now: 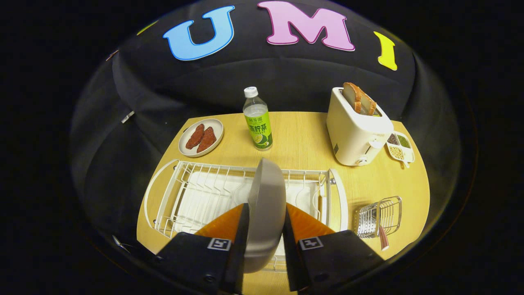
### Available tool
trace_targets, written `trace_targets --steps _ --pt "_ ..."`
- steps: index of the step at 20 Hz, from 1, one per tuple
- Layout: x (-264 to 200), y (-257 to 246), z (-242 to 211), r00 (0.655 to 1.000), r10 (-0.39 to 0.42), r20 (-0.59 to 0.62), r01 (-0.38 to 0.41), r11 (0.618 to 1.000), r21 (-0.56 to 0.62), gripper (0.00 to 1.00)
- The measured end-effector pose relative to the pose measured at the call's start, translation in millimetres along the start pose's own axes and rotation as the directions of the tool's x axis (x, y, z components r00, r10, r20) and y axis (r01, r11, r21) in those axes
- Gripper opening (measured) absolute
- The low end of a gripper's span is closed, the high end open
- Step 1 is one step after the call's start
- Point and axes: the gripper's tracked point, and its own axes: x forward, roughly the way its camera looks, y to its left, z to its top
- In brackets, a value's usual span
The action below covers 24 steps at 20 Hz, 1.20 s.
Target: Take the plate from the dish rack, then take the spoon from the basket and place it into the plate.
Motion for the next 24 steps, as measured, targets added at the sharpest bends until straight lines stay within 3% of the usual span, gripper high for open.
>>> trace_targets --steps 3,11,15,18,20,24 --pt "-2 1 2 1.0 -0.024 0.003 0.024 1.0 0.005 0.36" --pt "-21 3 30 0.992 -0.086 0.09 0.088 0.996 -0.024 0.35" --pt "-25 -2 30 0.992 -0.079 0.097 0.081 0.997 -0.016 0.35" --pt "-24 -3 22 0.997 -0.038 0.065 0.036 0.999 0.027 0.24" --pt "-25 -12 16 0.997 -0.046 0.068 0.045 0.999 0.012 0.24" --pt "-49 -15 10 0.996 0.041 0.082 -0.041 0.999 -0.001 0.24"
